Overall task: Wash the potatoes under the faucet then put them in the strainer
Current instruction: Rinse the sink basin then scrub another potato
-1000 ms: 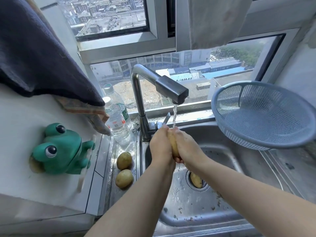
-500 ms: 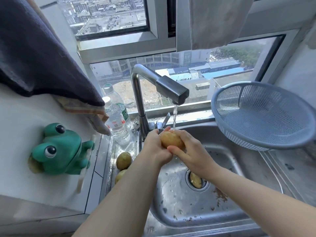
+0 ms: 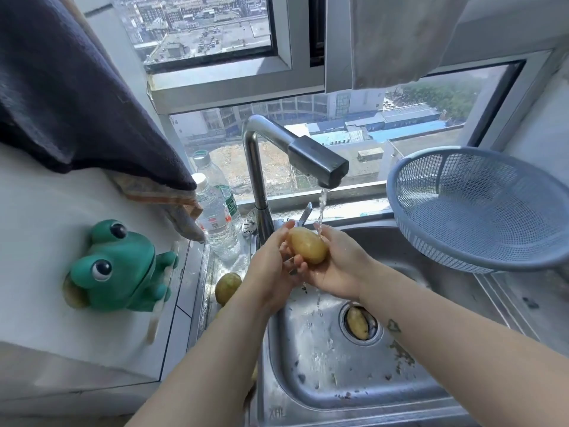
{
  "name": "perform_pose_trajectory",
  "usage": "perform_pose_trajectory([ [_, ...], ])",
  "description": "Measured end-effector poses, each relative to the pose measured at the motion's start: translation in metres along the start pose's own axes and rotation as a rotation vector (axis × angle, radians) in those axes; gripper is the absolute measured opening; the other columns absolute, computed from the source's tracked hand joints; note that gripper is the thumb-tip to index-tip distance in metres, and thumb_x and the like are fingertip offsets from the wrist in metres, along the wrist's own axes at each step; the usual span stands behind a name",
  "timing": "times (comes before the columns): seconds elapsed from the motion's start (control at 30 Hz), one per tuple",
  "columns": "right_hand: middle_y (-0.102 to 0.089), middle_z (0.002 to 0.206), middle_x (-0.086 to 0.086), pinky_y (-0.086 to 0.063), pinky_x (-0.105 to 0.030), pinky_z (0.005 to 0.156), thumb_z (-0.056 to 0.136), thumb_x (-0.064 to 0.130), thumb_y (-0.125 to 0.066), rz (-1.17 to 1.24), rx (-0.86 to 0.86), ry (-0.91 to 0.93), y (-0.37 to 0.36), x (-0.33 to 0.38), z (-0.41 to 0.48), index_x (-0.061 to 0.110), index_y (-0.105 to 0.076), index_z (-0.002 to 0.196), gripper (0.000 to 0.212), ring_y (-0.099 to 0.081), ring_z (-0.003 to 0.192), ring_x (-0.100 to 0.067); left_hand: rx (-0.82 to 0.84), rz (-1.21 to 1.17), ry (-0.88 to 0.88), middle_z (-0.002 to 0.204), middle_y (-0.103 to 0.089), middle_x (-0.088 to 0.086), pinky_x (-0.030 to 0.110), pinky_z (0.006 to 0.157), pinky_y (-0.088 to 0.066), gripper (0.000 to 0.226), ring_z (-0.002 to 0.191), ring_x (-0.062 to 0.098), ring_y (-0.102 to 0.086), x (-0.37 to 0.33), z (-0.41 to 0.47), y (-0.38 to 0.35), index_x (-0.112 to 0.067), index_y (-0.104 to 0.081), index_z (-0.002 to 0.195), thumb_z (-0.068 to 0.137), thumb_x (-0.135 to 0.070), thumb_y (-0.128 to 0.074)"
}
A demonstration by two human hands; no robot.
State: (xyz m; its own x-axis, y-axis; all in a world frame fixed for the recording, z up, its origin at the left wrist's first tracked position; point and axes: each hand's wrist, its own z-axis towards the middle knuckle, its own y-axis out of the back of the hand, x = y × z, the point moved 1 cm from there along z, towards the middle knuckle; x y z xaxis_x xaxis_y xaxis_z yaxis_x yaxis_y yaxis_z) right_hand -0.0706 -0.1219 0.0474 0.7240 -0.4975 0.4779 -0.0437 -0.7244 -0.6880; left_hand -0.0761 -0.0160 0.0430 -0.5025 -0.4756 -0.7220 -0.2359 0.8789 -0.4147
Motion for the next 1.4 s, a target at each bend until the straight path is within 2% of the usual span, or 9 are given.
perform_pose_trajectory([
  [0.2,-0.058,0.085,-0.019,-0.057,-0.027,0.058,0.091,0.031,-0.049,0.139,0.057,-0.007,-0.001,0.012,-0.01,-0.003,-0.057,0.103,0.037,-0.062,0.063,-0.025,0.081,0.138,-0.028,0.091,-0.062,0.005,0.026,0.057,-0.054,0.025,0.074,0.014,-0.058,0.003,-0.003,-0.003,-0.026,-0.063,0.116,0.097,-0.022,-0.047],
  [0.3,-0.061,0.084,-0.017,-0.056,-0.029,0.06,0.088,0.045,-0.05,-0.043,0.028,-0.058,0.012,0.013,-0.022,0.0,-0.063,0.096,0.048,-0.062,0.066,-0.025,0.121,0.2,-0.037,0.09,-0.064,0.009,0.02,0.046,-0.045,0.03,0.059,0.013,-0.058,0.009,-0.004,-0.009,-0.012,-0.059,0.119,0.095,-0.029,-0.053],
  [0.4,-0.066,0.088,-0.015,-0.054,-0.029,0.059,0.083,0.065,-0.044,-0.236,0.026,-0.135,0.025,0.012,-0.031,0.001,-0.069,0.089,0.068,-0.063,0.066,-0.024,0.143,0.228,-0.043,0.102,-0.065,0.016,0.026,0.053,-0.047,0.048,0.069,0.022,-0.061,0.014,-0.006,-0.007,-0.004,-0.057,0.127,0.09,-0.035,-0.06],
  [0.57,-0.061,0.076,-0.009,-0.048,-0.023,0.049,0.084,0.074,-0.031,-0.409,0.063,-0.165,0.03,0.009,-0.033,0.004,-0.064,0.097,0.078,-0.047,0.059,-0.016,0.119,0.215,-0.035,0.064,-0.061,-0.001,0.025,0.059,-0.047,0.052,0.05,0.012,-0.046,0.023,-0.009,-0.001,0.002,-0.052,0.129,0.092,-0.035,-0.058],
  [0.73,-0.065,0.093,-0.011,-0.051,-0.024,0.058,0.08,0.061,-0.053,-0.476,0.049,-0.138,0.035,-0.001,-0.031,0.011,-0.064,0.115,0.062,-0.054,0.065,-0.014,0.025,0.358,-0.155,0.104,-0.062,0.01,0.018,0.05,-0.049,0.035,0.076,0.013,-0.061,0.024,-0.021,0.005,-0.007,-0.057,0.117,0.091,-0.031,-0.061],
  [0.9,-0.066,0.089,-0.005,-0.048,-0.021,0.063,0.087,0.04,-0.058,-0.768,-0.037,-0.137,0.059,-0.02,-0.029,0.01,-0.067,0.109,0.038,-0.054,0.067,-0.012,0.054,0.835,-0.129,0.115,-0.065,0.001,0.029,0.078,-0.05,0.019,0.1,0.012,-0.06,0.033,-0.031,0.032,-0.023,-0.063,0.113,0.097,-0.028,-0.052],
  [1.03,-0.067,0.093,-0.005,-0.047,-0.024,0.063,0.075,0.028,-0.066,-1.744,-0.25,-0.102,0.085,-0.044,-0.025,0.012,-0.067,0.103,0.032,-0.061,0.078,-0.018,0.071,1.299,-0.146,0.124,-0.061,-0.002,0.019,0.082,-0.042,0.03,0.099,0.008,-0.056,0.04,-0.038,0.056,-0.022,-0.059,0.126,0.097,-0.022,-0.052],
  [1.13,-0.066,0.103,-0.006,-0.052,-0.027,0.069,0.071,0.026,-0.066,-1.783,-0.272,-0.065,0.085,-0.063,-0.018,0.022,-0.064,0.108,0.037,-0.06,0.08,-0.017,0.0,1.354,-0.137,0.125,-0.058,-0.003,0.016,0.076,-0.04,0.031,0.097,0.007,-0.052,0.038,-0.042,0.077,-0.022,-0.057,0.128,0.098,-0.018,-0.05],
  [1.4,-0.062,0.113,0.006,-0.048,-0.024,0.08,0.077,0.032,-0.071,-1.562,-0.142,0.232,0.044,-0.092,0.002,0.028,-0.057,0.124,0.049,-0.058,0.098,-0.011,-0.018,1.856,0.048,0.133,-0.045,0.008,0.037,0.096,-0.045,0.061,0.122,0.028,-0.049,0.06,-0.064,0.132,-0.019,-0.041,0.136,0.082,-0.03,-0.068],
])
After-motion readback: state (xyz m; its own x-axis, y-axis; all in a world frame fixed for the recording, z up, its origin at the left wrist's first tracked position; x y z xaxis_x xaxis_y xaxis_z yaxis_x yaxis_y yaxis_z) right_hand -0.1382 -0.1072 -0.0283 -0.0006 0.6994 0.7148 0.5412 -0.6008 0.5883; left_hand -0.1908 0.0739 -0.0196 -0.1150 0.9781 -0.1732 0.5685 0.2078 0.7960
